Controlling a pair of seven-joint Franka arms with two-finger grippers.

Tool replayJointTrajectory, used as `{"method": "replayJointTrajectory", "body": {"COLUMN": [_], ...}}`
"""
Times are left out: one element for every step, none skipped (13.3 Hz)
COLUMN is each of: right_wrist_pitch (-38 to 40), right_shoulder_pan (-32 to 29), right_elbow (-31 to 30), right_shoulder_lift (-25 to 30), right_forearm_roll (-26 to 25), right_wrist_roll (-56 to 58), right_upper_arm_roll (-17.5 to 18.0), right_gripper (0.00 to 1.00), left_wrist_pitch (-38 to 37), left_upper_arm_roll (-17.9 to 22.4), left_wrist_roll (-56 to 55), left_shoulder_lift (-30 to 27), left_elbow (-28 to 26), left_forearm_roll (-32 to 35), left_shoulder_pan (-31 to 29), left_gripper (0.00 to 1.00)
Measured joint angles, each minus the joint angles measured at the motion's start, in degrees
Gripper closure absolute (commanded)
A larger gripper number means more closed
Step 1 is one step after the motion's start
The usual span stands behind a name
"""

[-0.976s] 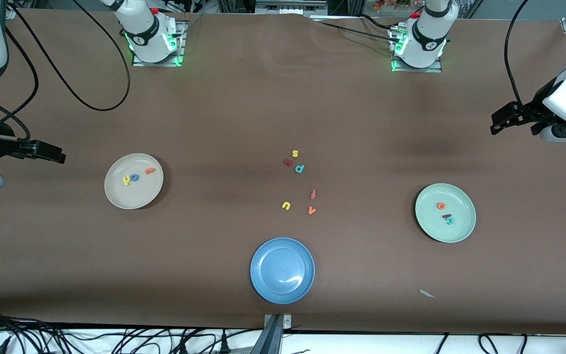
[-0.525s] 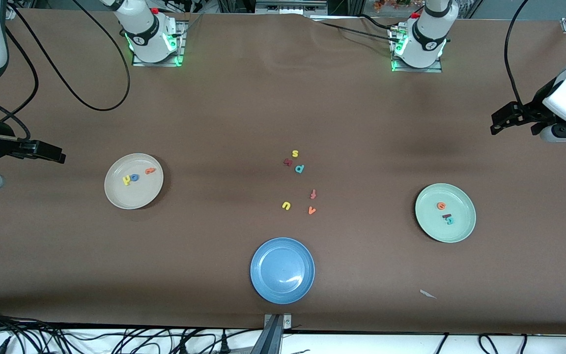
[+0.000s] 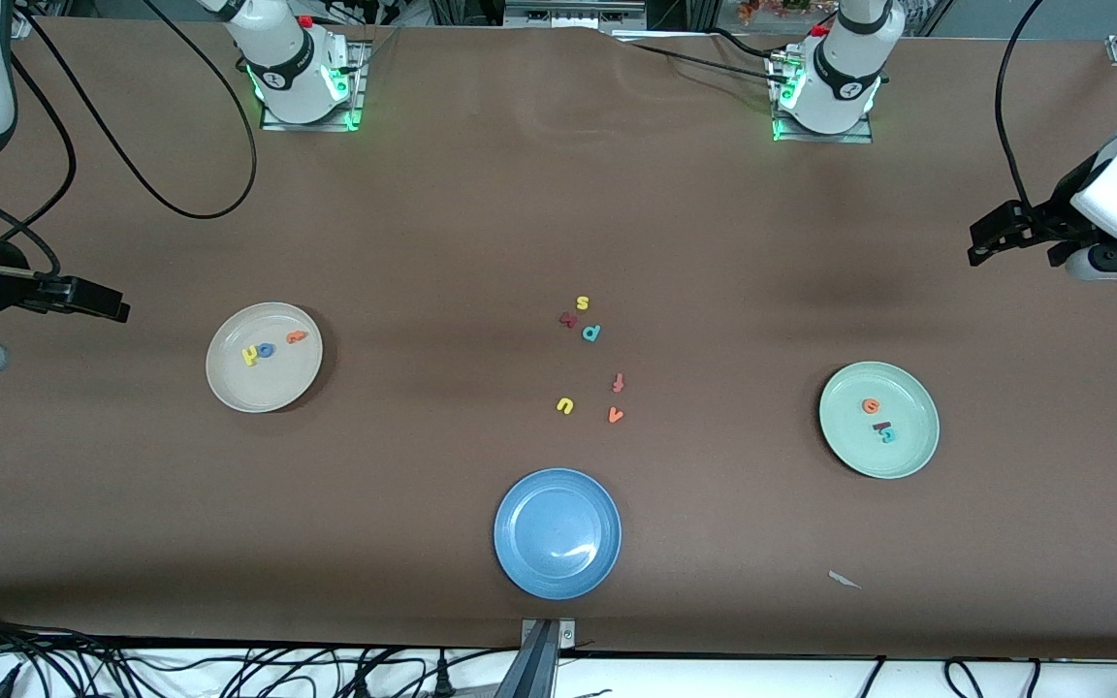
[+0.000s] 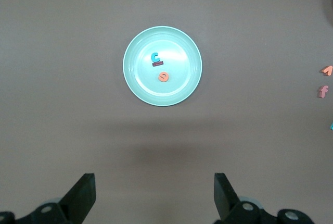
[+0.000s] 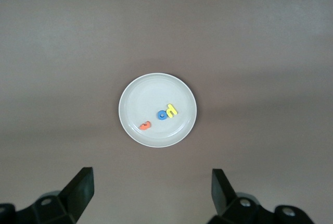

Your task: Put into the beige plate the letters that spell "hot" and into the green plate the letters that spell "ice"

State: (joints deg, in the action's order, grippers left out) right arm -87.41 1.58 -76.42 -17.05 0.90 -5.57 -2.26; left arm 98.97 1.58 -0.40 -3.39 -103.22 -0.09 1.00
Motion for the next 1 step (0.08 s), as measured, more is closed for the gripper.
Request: {"method": "replayJointTrajectory", "body": {"right_wrist_pitch": [0.00], "right_shoulder_pan": [0.00], "right_elbow": [0.00], "right_shoulder_lift": [0.00], "right_forearm_roll": [0.00], "right_wrist_roll": [0.00], "right_upper_arm_roll": [0.00], "right_gripper": [0.00], "left_wrist_pitch": [0.00], "left_upper_arm_roll": [0.00], "left_wrist_roll": [0.00], "left_shoulder_lift": [0.00], "left_elbow": [0.00], "left_forearm_roll": [0.00], "left_shoulder_pan": [0.00], "left_gripper": [0.00]}}
